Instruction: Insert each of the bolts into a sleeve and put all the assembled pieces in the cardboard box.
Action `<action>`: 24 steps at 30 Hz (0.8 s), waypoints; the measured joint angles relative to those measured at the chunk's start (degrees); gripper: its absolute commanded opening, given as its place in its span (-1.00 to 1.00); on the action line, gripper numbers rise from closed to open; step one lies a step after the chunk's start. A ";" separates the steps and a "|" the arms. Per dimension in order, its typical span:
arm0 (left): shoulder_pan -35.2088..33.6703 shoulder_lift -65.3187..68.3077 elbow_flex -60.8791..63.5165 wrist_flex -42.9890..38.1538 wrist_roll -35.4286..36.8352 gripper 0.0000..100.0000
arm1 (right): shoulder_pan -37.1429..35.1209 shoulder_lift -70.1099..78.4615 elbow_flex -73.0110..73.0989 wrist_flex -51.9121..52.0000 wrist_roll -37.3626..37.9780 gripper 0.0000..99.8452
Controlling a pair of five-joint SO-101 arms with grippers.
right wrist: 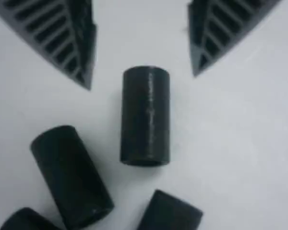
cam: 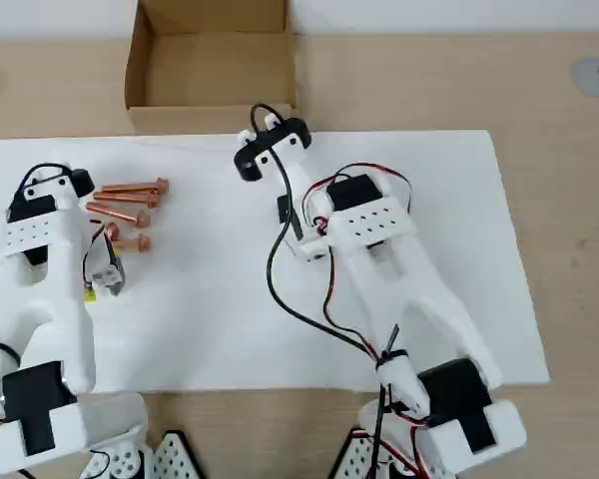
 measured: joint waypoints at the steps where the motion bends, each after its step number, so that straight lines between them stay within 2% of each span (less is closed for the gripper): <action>1: 0.00 0.00 -0.09 0.00 0.00 -0.79 | 0.00 0.26 0.00 0.00 0.00 -0.64; 9: 3.69 -0.18 -0.09 -1.23 1.58 -0.79 | 0.00 7.47 0.00 0.00 0.00 -0.64; 24: 3.69 -0.35 -0.09 -1.23 2.73 -0.79 | 0.00 11.43 -0.62 0.88 5.45 -0.64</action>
